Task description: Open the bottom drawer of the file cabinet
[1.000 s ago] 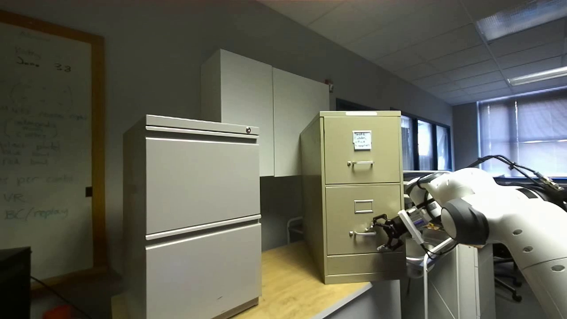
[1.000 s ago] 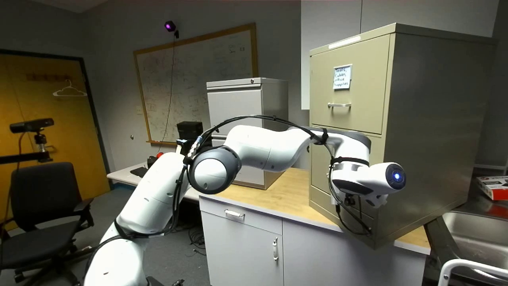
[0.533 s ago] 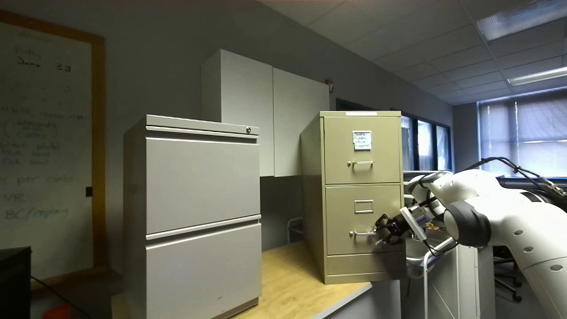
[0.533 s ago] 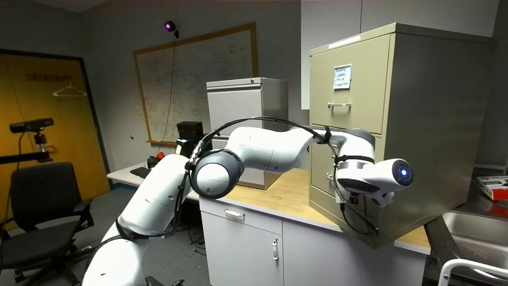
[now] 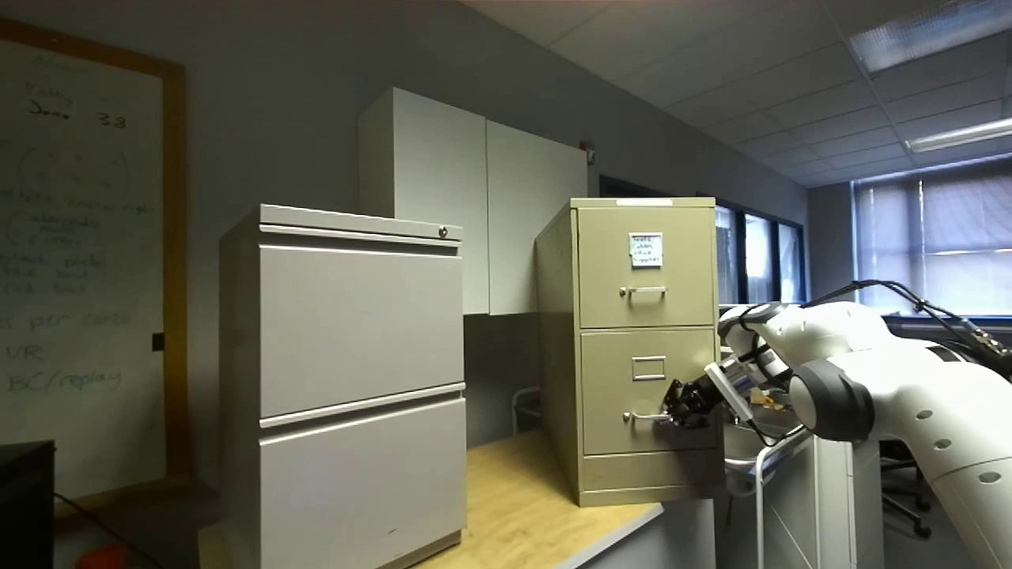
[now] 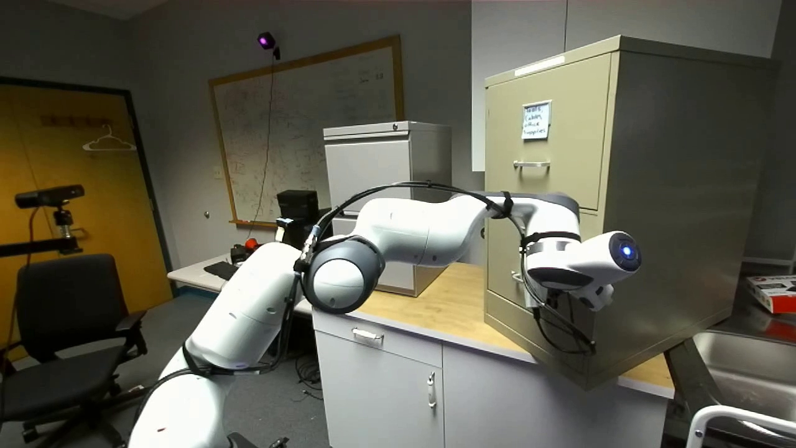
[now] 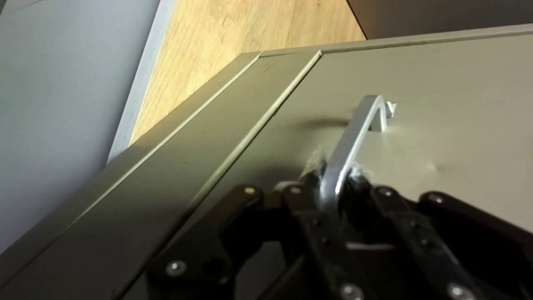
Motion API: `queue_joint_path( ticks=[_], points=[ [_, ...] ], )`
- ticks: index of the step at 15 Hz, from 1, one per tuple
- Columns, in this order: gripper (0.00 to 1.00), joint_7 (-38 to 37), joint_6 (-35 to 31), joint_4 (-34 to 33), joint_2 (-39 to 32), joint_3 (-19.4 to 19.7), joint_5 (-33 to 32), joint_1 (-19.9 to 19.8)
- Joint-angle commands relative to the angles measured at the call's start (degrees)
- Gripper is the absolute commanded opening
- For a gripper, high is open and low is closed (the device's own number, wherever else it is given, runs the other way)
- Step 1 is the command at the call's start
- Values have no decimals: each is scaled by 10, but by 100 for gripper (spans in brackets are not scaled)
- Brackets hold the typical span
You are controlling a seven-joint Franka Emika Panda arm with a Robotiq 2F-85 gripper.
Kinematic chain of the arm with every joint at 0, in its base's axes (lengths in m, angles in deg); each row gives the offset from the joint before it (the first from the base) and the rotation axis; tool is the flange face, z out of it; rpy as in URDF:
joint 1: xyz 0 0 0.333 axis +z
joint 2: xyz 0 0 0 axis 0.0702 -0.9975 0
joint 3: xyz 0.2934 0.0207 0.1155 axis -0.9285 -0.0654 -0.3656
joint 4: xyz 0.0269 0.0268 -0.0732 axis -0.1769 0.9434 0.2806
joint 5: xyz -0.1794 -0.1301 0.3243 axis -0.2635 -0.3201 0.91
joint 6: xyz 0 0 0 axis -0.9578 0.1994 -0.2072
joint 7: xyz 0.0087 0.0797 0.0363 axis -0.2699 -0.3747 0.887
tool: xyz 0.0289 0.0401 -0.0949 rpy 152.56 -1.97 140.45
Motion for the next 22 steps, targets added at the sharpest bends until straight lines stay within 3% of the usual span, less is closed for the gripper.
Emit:
queue_joint_path(
  ticks=[1, 4, 8, 15, 22],
  points=[
    [3, -31, 21, 1, 20, 18, -87, 46],
    [3, 19, -16, 95, 80, 24, -128, 87],
    [3, 49, -76, 166, 123, 32, -162, 111],
    [3, 71, -175, 248, 172, 38, -202, 141],
    [3, 118, -263, 306, 202, 24, -179, 152]
  ],
)
